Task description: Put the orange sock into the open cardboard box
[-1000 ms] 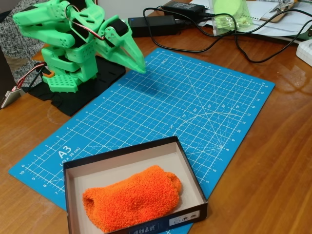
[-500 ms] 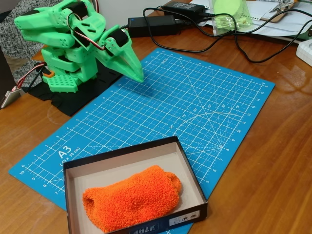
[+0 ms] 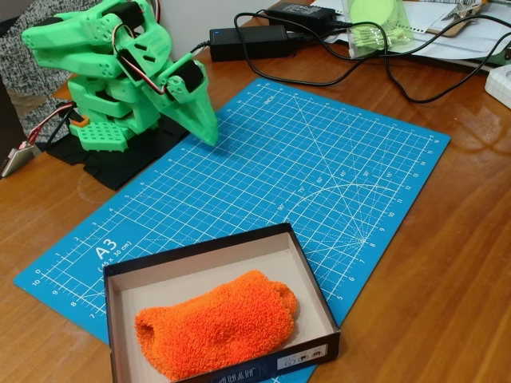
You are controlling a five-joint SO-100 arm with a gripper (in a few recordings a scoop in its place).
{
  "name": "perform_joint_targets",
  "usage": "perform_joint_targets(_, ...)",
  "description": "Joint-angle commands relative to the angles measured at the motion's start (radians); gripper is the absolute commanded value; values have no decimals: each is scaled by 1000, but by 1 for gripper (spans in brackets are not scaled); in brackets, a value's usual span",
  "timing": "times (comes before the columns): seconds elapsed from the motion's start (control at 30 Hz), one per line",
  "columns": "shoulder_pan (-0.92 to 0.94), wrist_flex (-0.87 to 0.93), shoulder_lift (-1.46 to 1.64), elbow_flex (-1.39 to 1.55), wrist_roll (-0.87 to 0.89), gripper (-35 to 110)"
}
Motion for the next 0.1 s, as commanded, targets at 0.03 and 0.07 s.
perform_joint_targets(0.03, -6, 8, 17, -21, 9, 0)
perform_joint_targets(0.07, -8, 8, 17, -21, 8, 0)
